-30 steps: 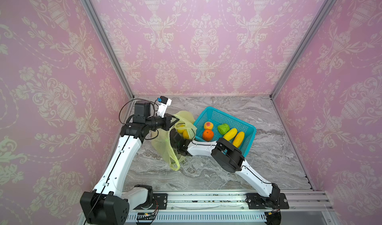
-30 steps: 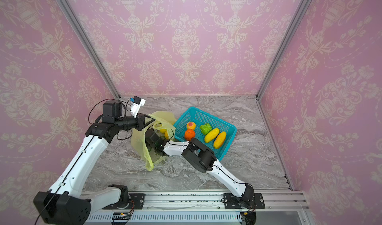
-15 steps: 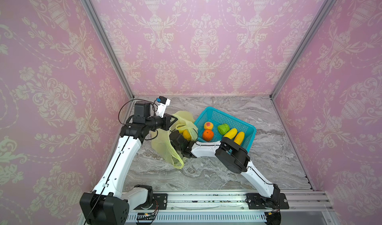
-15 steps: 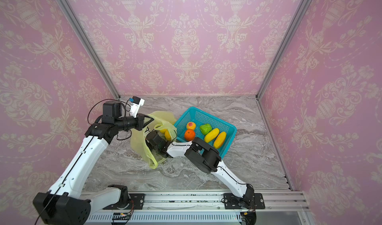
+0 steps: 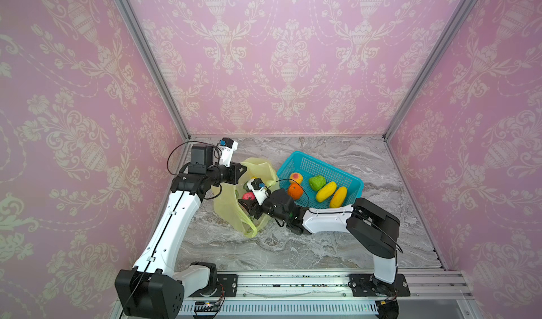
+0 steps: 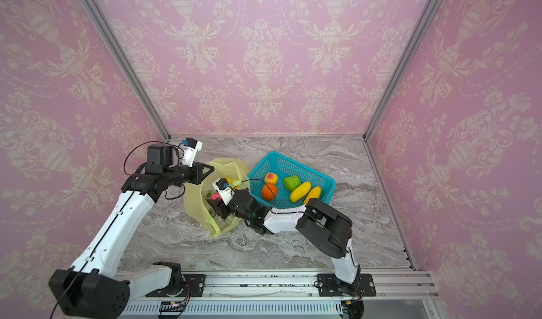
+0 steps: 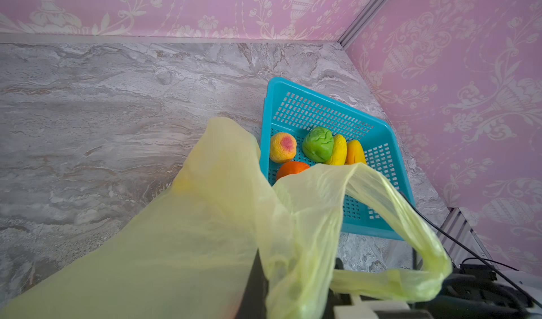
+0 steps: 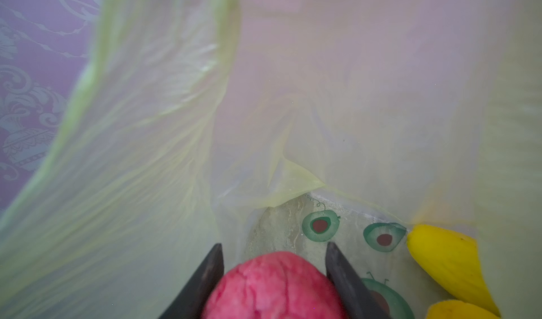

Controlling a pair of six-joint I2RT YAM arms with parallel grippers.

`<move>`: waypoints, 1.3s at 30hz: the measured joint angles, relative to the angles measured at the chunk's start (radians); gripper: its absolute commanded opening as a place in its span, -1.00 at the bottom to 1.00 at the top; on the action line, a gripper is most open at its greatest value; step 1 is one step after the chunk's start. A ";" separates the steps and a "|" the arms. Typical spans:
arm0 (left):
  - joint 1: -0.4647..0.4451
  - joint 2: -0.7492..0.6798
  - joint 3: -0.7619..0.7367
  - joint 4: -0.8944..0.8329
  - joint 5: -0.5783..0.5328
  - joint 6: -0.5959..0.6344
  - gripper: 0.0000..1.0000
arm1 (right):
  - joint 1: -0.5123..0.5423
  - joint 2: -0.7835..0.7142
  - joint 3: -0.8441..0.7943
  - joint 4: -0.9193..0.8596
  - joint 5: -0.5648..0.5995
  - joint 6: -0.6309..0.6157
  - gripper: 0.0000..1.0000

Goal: Untie the knot of the plastic bag and take out the fruit
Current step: 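Lower the right gripper into the bag and grasp the pink apple, then lift the pink apple out of the bag toward the teal basket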

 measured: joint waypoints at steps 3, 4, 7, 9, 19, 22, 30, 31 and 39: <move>0.001 0.000 0.000 -0.008 -0.018 0.000 -1.00 | 0.016 -0.084 -0.121 0.104 -0.013 -0.026 -0.60; 0.001 0.000 0.000 -0.011 -0.022 0.000 -1.00 | 0.021 -0.114 -0.160 0.136 -0.012 -0.035 -0.61; 0.002 0.004 0.000 -0.013 -0.029 0.000 -1.00 | 0.030 -0.218 -0.266 0.209 0.006 -0.061 -0.65; 0.003 0.008 0.000 -0.013 -0.029 0.000 -1.00 | 0.029 -0.286 -0.321 0.246 0.034 -0.079 -0.65; 0.006 0.013 0.000 -0.018 -0.029 0.000 -1.00 | -0.109 -0.499 -0.447 0.294 0.251 -0.095 -0.71; 0.006 0.013 0.000 -0.018 -0.029 0.000 -1.00 | -0.204 -0.489 -0.433 0.208 0.320 -0.053 -0.72; 0.006 0.013 0.000 -0.018 -0.029 0.000 -1.00 | -0.352 -0.303 -0.225 -0.100 0.409 0.058 -0.73; 0.006 0.013 0.000 -0.018 -0.029 0.000 -1.00 | -0.368 -0.270 -0.185 -0.149 0.405 0.076 -0.74; 0.006 0.013 0.000 -0.018 -0.029 0.000 -1.00 | -0.428 -0.125 -0.054 -0.356 0.374 0.171 -0.65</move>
